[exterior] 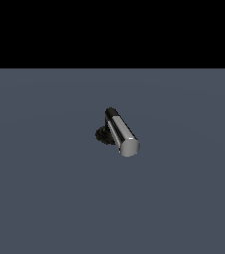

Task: Turn on the faucet by rotating a designated handle.

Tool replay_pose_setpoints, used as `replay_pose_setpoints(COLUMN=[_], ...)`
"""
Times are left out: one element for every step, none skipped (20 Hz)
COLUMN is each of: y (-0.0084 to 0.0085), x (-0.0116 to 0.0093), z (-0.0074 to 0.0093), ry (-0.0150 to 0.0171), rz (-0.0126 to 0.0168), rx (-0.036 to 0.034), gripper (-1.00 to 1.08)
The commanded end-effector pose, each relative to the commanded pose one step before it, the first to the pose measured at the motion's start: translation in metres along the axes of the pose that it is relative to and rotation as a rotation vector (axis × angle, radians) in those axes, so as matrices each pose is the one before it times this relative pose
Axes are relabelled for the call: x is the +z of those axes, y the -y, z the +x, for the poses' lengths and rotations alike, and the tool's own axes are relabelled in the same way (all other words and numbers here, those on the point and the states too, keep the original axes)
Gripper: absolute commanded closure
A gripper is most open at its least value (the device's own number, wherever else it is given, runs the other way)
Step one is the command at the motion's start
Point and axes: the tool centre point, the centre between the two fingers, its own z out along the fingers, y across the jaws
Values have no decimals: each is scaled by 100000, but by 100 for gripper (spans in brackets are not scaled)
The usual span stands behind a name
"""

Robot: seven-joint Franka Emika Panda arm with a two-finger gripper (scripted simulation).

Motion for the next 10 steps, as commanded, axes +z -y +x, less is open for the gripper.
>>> replay_pose_setpoints(y=[-35,-16,-18,-16,-17,-17,-17,-16,-17,-18], x=[2098,823,814,805,798,790,783,777,771,765], z=[579,244,242,241,240,239,239,238,238,238], ry=[-24,-10,-10,-10,-10,-9,-9,-9,-9,-9], rz=[83,34,33,33,32,31,31,30,30,29], rx=[-1890,-740,-727,-723,-715,-709,-700,-697,-690,-683], gripper=[108,108,108,108,108,108,108,108,108,108])
